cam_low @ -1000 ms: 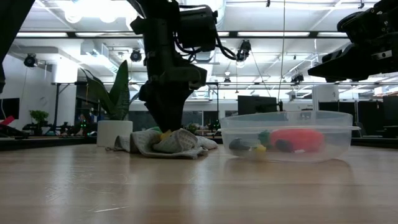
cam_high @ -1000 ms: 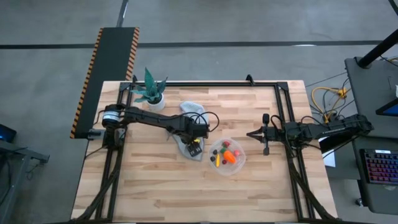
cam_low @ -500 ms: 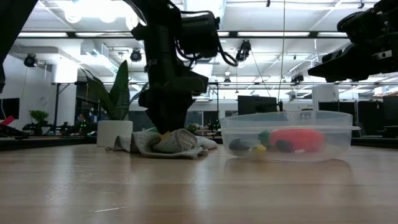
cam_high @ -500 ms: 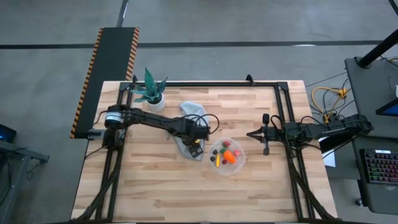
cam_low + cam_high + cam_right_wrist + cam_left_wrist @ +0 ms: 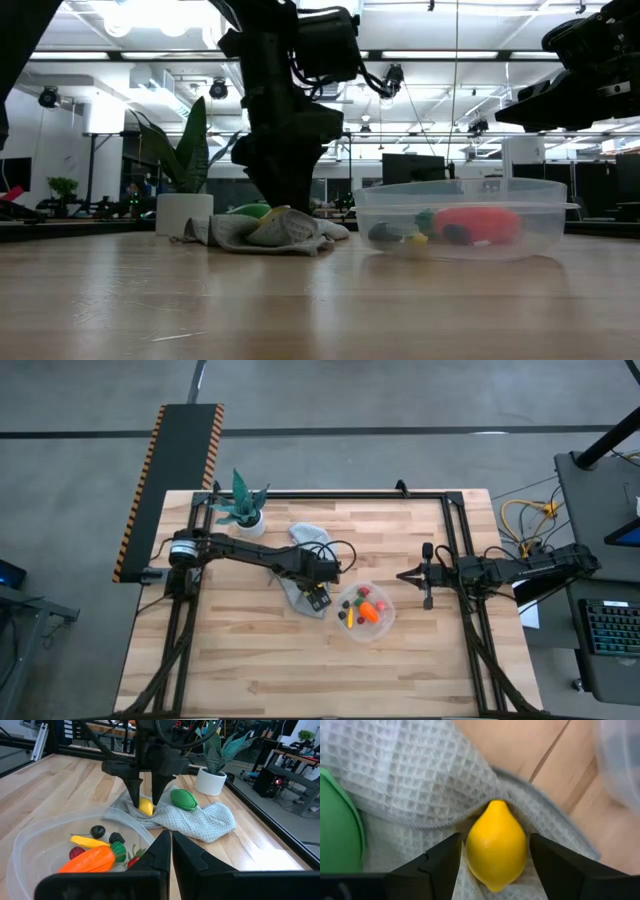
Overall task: Pick and placing Produce into tupperware
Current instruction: Put the lemon into the transparent bin
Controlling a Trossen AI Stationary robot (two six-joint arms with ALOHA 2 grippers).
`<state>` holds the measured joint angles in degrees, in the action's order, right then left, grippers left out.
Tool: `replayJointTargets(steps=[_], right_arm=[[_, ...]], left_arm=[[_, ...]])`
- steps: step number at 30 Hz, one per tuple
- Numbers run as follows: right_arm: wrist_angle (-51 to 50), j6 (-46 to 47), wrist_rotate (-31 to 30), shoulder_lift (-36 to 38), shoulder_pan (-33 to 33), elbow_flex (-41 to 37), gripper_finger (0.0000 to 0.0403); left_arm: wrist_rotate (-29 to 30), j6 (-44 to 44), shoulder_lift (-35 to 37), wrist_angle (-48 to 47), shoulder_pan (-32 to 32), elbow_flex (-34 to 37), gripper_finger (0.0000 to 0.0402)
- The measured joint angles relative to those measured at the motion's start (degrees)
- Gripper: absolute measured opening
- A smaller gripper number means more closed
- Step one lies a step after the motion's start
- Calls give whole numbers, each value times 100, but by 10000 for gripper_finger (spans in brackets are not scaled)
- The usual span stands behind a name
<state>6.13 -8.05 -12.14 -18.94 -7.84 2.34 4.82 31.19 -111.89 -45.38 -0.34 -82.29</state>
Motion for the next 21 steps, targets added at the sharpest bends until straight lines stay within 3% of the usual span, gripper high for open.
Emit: replayJointTargets(steps=[21], right_arm=[[-15, 4, 0, 0, 0, -2, 9]], left_arm=[[0, 3, -28, 23, -15, 121, 203]])
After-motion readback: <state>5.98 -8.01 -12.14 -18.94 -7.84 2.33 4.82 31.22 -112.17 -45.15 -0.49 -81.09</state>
